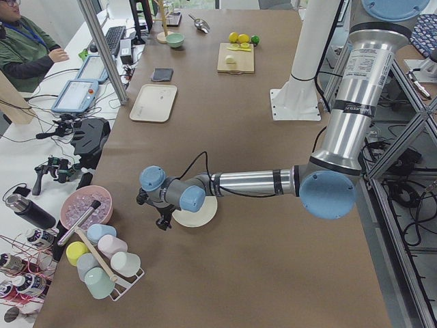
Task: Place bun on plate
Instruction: 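Move the left gripper toward the white plate at the table edge, then grasp the rim of the white plate with the left gripper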
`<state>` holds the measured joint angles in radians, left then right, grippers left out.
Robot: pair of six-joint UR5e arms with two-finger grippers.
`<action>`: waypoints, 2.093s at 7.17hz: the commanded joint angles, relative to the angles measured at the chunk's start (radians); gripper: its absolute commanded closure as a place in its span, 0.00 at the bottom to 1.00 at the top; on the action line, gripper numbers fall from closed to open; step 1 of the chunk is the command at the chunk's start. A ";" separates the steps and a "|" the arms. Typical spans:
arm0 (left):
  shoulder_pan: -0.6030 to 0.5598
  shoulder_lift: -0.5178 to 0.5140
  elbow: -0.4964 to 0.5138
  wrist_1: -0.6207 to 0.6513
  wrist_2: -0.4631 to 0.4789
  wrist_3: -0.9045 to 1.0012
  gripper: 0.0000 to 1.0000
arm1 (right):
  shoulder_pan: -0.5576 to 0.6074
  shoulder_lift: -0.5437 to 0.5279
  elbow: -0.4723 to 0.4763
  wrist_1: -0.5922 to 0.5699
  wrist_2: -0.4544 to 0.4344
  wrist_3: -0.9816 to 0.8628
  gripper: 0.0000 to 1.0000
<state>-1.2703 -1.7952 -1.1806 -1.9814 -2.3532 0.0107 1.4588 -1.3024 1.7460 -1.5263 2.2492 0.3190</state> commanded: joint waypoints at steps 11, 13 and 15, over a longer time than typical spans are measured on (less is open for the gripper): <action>-0.009 -0.096 -0.057 -0.016 -0.064 -0.086 1.00 | -0.011 -0.001 0.004 -0.002 0.000 0.002 0.00; 0.015 -0.143 -0.166 -0.020 -0.093 -0.293 1.00 | -0.015 -0.003 -0.003 0.000 0.003 -0.001 0.00; 0.101 -0.214 -0.240 -0.020 -0.092 -0.531 1.00 | -0.018 0.000 -0.002 0.000 0.006 0.000 0.00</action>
<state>-1.2183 -1.9651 -1.3780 -2.0009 -2.4427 -0.3791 1.4431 -1.3039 1.7435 -1.5272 2.2528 0.3189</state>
